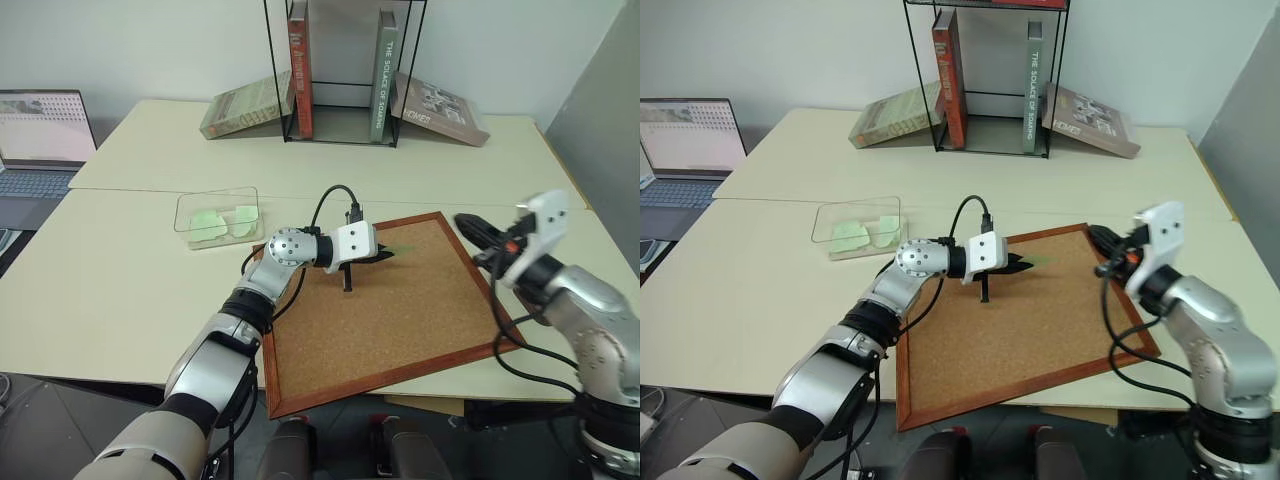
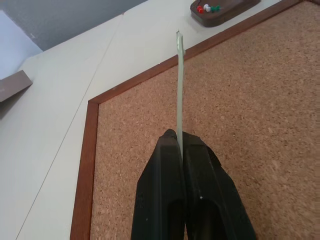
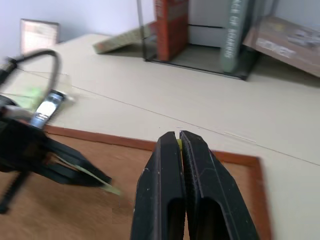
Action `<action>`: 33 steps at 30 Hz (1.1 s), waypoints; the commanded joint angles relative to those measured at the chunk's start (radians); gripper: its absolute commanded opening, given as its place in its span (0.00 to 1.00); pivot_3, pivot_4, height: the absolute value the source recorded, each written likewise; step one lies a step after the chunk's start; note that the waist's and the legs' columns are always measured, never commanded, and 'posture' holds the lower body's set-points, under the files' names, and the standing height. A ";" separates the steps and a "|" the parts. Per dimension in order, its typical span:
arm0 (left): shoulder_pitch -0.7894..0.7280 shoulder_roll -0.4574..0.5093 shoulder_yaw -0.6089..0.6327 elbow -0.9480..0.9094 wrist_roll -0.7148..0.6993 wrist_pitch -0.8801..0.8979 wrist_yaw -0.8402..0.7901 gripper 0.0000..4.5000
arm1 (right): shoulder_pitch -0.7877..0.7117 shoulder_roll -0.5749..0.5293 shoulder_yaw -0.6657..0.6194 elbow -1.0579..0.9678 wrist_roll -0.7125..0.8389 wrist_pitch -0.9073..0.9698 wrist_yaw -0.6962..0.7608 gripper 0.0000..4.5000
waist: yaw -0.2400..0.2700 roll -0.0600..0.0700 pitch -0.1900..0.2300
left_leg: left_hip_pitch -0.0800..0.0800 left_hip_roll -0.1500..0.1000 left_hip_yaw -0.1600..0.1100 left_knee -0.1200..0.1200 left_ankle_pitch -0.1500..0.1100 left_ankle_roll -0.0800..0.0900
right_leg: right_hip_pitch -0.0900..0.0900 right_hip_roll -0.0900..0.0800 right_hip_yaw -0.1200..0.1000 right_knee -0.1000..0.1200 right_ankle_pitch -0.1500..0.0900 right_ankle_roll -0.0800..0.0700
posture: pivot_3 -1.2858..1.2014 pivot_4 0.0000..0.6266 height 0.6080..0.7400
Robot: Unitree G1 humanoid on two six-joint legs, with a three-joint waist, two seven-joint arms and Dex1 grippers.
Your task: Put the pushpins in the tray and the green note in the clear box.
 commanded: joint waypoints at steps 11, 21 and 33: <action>0.137 0.052 0.025 -0.404 -0.065 0.196 0.012 0.01 | 0.241 -0.136 -0.090 0.225 -0.217 -0.101 -0.036 0.00 | -0.005 0.001 0.000 | 0.009 0.001 0.002 0.000 0.000 0.000 | 0.005 0.001 0.002 0.005 0.000 0.000 | 0.52 0.24 1.00; 0.148 0.058 0.017 -0.439 -0.059 0.223 0.023 0.00 | 0.169 -0.105 -0.046 0.378 -0.278 -0.157 -0.067 0.41 | -0.003 0.001 -0.001 | 0.009 0.001 0.003 0.001 0.000 0.000 | 0.005 0.002 0.002 0.006 0.000 0.000 | 0.52 0.24 1.00; 0.145 0.072 0.041 -0.465 -0.072 0.246 0.036 0.00 | 0.150 -0.084 -0.129 0.273 -0.195 -0.208 -0.029 0.99 | -0.004 0.001 -0.001 | 0.009 0.001 0.003 0.001 0.000 0.000 | 0.005 0.002 0.002 0.006 0.000 0.000 | 0.52 0.24 1.00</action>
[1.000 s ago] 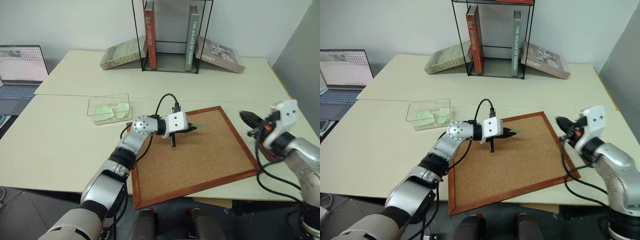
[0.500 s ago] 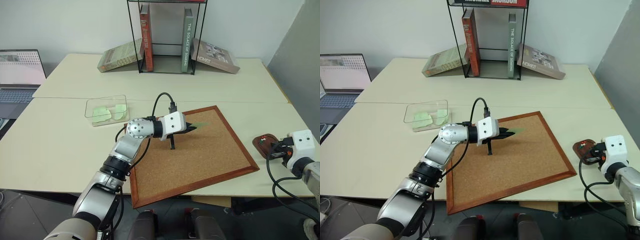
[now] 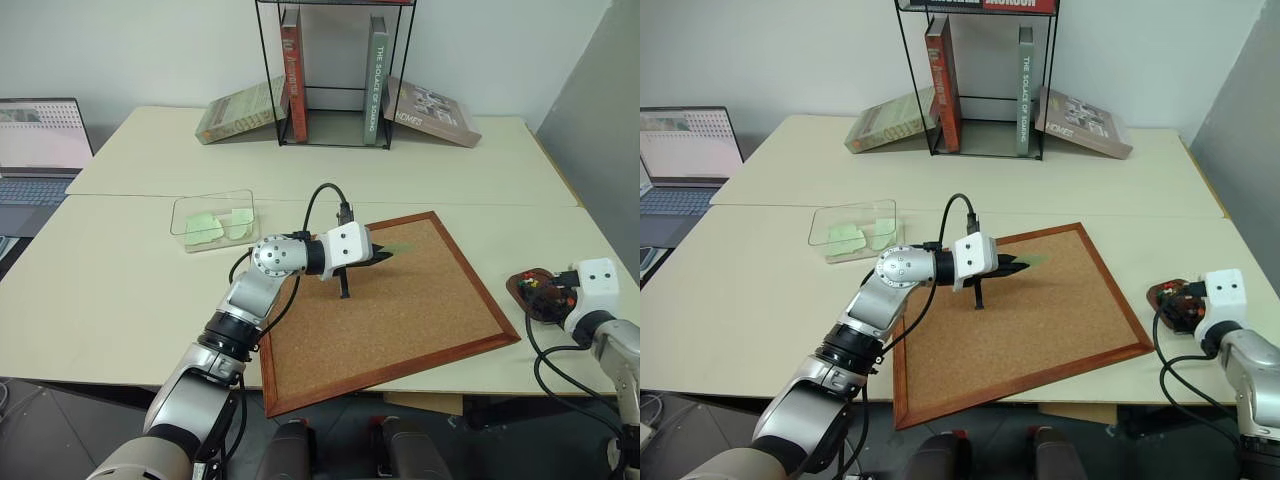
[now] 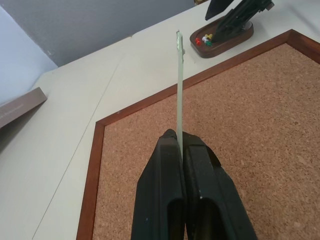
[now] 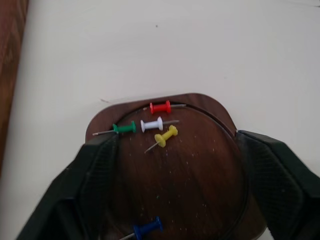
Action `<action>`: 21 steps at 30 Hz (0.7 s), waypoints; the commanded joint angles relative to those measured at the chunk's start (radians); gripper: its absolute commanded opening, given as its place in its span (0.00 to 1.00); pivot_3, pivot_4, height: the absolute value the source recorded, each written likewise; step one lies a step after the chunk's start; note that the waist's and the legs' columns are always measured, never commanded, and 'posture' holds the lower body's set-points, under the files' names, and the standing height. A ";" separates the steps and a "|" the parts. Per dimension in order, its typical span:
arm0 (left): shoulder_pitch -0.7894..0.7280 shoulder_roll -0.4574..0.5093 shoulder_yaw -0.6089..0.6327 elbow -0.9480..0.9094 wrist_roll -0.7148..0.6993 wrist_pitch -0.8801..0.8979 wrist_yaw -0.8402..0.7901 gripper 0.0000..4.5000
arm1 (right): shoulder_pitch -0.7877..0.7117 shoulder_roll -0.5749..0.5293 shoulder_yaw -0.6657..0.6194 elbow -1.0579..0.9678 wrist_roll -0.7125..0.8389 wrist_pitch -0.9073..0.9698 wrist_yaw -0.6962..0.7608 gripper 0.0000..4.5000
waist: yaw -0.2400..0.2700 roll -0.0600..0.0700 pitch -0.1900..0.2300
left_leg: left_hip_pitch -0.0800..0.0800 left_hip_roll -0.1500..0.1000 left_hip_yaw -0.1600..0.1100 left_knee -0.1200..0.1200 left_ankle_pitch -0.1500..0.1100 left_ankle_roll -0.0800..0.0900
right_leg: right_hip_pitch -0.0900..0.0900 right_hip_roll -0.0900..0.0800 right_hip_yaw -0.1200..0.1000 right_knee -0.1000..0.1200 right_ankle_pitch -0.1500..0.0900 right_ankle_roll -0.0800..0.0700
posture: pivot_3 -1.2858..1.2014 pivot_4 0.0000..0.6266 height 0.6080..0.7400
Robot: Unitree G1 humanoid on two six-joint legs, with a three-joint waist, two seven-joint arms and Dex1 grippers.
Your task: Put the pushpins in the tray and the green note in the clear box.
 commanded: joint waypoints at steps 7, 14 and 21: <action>0.019 0.139 0.172 -0.198 -0.087 0.191 0.064 0.00 | -0.092 -0.043 0.045 -0.269 0.095 -0.122 0.156 0.99 | -0.008 0.000 0.000 | 0.000 0.001 0.000 0.000 0.000 0.000 | -0.001 0.001 0.000 0.001 0.000 0.000 | 0.52 0.24 1.00; 0.003 0.395 0.340 -0.080 -0.083 0.305 0.108 0.00 | -0.337 0.030 0.417 -0.364 0.215 0.033 0.323 0.99 | -0.030 -0.003 0.003 | 0.001 0.004 -0.002 0.000 0.000 0.000 | -0.003 0.003 -0.001 0.005 -0.001 -0.001 | 0.52 0.24 1.00; -0.107 0.508 0.320 0.215 -0.024 0.193 0.116 0.00 | -0.546 0.143 0.646 -0.192 0.107 0.052 0.344 0.99 | -0.010 -0.004 0.003 | 0.000 0.002 -0.003 0.000 0.000 0.000 | -0.004 0.001 -0.002 0.006 -0.002 -0.004 | 0.52 0.24 1.00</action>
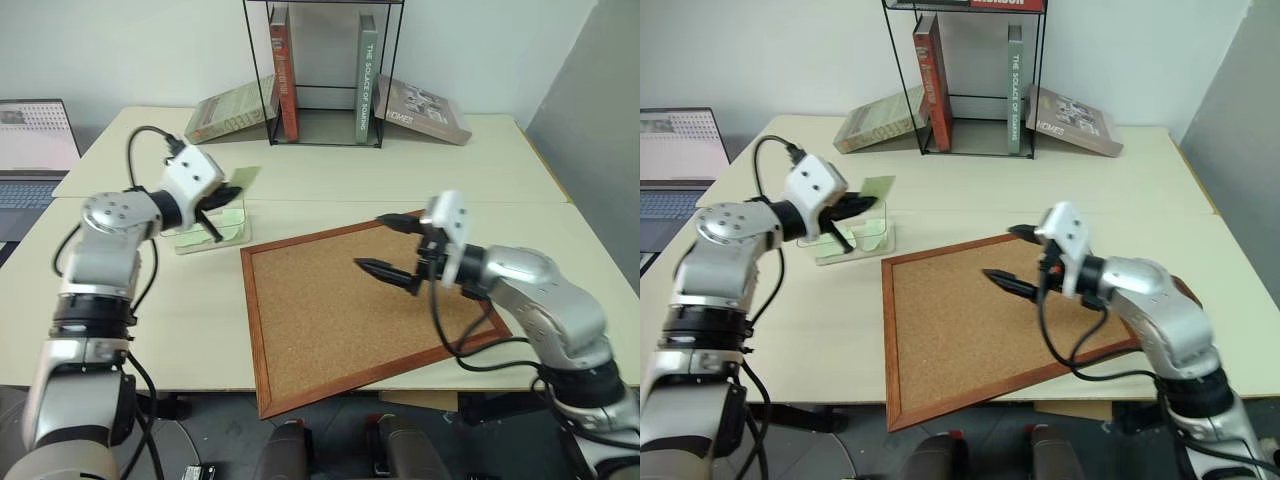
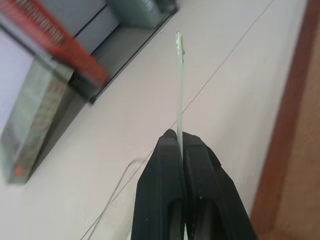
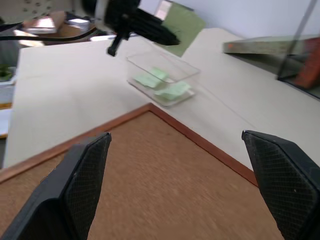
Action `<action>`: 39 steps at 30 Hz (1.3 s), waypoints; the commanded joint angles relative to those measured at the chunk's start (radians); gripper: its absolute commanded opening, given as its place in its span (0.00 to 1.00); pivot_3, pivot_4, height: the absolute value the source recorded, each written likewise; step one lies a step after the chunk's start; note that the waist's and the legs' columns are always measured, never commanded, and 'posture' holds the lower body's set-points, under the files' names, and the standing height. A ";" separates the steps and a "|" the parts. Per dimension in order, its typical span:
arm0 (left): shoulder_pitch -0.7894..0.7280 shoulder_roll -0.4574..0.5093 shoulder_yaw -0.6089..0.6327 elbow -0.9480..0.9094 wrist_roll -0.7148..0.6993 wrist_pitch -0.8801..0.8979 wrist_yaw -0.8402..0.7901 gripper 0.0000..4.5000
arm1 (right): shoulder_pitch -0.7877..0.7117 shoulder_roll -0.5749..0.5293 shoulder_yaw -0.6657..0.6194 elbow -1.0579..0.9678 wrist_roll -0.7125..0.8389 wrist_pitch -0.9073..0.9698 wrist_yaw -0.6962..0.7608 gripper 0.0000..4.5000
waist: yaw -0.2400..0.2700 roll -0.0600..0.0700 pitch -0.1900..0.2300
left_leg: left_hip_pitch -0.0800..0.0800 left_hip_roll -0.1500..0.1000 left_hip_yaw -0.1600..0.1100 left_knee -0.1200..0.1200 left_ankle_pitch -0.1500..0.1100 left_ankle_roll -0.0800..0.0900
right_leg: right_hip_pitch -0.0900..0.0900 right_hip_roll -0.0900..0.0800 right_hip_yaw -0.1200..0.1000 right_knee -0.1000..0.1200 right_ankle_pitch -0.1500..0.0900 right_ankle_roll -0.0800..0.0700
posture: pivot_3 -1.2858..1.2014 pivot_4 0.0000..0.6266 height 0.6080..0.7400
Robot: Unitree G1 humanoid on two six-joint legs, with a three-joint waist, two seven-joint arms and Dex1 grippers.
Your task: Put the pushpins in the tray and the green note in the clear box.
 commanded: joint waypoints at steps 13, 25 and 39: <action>-0.166 0.021 -0.067 0.393 0.123 -0.193 0.030 0.12 | -0.118 0.127 0.130 0.114 -0.138 -0.060 0.021 1.00 | 0.018 -0.002 0.000 | -0.014 -0.003 0.002 0.002 0.000 0.000 | -0.013 -0.007 -0.002 0.002 0.003 -0.005 | 0.52 0.24 1.00; -0.202 0.026 -0.058 0.385 0.105 -0.130 -0.042 0.64 | -0.108 0.133 0.103 0.086 -0.131 -0.028 0.008 1.00 | 0.015 -0.002 0.000 | -0.013 -0.002 0.002 0.003 0.000 0.000 | -0.013 -0.007 -0.002 0.003 0.003 -0.004 | 0.52 0.24 1.00; -0.169 0.040 0.043 0.127 -0.041 0.109 -0.099 0.99 | -0.105 0.172 0.046 0.092 -0.123 -0.055 -0.022 1.00 | 0.014 -0.002 0.000 | -0.013 -0.002 0.001 0.003 0.000 0.000 | -0.013 -0.007 -0.002 0.004 0.003 -0.005 | 0.52 0.24 1.00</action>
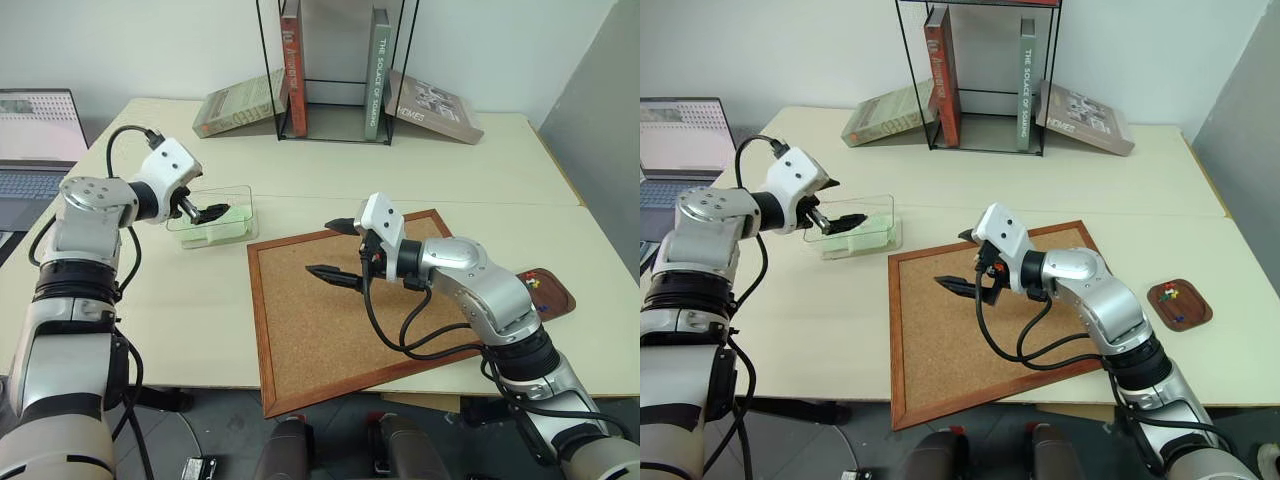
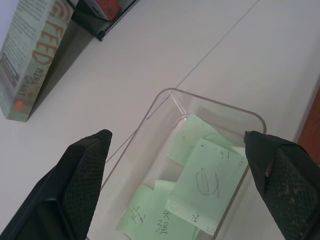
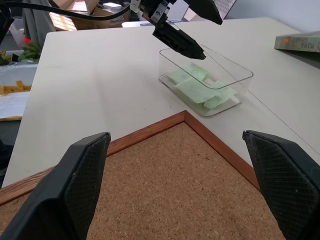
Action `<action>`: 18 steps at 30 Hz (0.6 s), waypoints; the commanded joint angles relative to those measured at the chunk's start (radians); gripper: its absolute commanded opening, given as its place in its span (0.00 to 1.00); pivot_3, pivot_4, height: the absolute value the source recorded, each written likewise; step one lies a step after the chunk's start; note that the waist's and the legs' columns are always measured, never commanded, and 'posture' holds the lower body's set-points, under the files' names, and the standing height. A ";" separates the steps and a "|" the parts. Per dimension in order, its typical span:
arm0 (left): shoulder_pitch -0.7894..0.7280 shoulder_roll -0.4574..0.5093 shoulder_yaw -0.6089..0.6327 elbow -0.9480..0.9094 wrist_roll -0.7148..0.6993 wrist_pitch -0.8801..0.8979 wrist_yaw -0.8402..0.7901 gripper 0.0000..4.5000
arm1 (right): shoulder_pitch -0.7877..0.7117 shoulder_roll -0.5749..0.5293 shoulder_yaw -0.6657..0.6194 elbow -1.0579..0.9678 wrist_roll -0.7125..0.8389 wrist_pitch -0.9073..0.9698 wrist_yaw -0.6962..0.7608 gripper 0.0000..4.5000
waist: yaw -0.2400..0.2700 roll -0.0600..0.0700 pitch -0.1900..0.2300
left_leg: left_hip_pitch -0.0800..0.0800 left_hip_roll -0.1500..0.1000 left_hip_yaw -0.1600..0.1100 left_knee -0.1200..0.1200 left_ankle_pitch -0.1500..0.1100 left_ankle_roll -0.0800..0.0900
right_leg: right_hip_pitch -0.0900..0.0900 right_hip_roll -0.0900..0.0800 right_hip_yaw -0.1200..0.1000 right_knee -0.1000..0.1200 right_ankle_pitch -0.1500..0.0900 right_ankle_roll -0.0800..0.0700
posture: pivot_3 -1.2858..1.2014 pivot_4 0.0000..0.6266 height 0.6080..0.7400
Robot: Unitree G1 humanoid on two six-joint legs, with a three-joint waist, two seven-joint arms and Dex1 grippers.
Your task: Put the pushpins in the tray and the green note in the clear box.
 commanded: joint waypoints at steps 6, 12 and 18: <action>0.080 -0.056 0.100 -0.436 -0.158 0.221 0.072 0.99 | 0.075 0.011 -0.120 -0.075 0.012 -0.099 -0.056 1.00 | 0.003 0.000 0.000 | 0.000 0.000 0.000 0.000 0.000 0.000 | 0.001 0.000 0.001 0.000 0.000 0.000 | 0.52 0.24 1.00; 0.336 -0.155 0.069 -0.811 -0.172 0.356 0.190 0.99 | 0.268 -0.026 -0.249 -0.159 0.011 -0.193 -0.104 1.00 | 0.003 0.000 0.000 | 0.000 -0.001 0.000 0.000 0.000 0.000 | 0.002 -0.002 0.002 0.000 0.000 0.000 | 0.52 0.24 1.00; 0.566 -0.224 0.081 -1.029 -0.224 0.424 0.256 0.99 | 0.469 -0.109 -0.336 -0.221 0.035 -0.251 -0.068 1.00 | 0.002 0.000 0.000 | 0.005 0.001 0.000 0.000 0.000 -0.001 | 0.004 0.000 0.003 0.001 -0.002 0.003 | 0.52 0.24 1.00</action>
